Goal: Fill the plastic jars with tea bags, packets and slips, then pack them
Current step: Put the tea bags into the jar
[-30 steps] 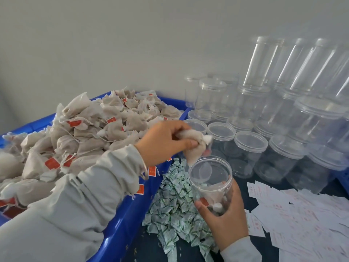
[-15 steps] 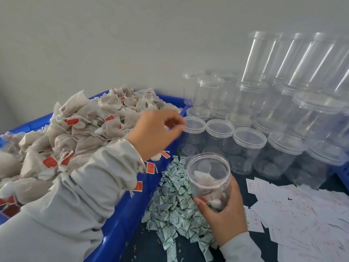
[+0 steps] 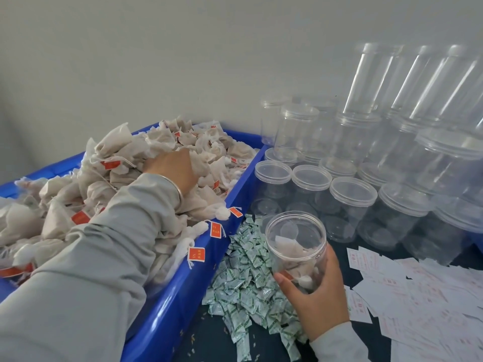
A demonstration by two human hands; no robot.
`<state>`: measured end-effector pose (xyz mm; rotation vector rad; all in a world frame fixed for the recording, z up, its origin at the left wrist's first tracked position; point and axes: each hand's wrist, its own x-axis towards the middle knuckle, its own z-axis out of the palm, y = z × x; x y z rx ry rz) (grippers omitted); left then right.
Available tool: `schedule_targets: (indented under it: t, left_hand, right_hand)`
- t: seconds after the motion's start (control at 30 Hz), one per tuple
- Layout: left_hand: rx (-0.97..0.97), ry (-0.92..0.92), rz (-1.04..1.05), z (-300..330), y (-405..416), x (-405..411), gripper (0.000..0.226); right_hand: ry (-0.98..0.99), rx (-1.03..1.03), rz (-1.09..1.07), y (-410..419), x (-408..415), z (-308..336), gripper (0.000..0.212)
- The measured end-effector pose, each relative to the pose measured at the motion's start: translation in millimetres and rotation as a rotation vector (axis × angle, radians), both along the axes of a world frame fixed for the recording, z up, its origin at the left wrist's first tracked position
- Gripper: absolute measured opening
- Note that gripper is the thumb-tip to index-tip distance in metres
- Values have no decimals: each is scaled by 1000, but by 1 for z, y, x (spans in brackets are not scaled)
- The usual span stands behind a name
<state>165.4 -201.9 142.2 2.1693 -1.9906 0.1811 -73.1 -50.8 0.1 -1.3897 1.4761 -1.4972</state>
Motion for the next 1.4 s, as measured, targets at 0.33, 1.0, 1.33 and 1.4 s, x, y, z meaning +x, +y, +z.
schedule_targets:
  t: [0.33, 1.0, 1.33, 1.4]
  left_hand:
    - [-145, 48, -38, -3, 3, -3, 27]
    - [200, 665, -857, -12, 76, -89, 12]
    - [-13, 402, -871, -2, 72, -85, 17]
    - [-185, 483, -711, 10, 64, -73, 14]
  right_hand:
    - [7, -12, -2, 1, -1, -1, 103]
    - [-8, -3, 2, -2, 0, -2, 105]
    - [-57, 23, 21, -1, -1, -2, 108]
    - [-43, 24, 25, -1, -1, -3, 106]
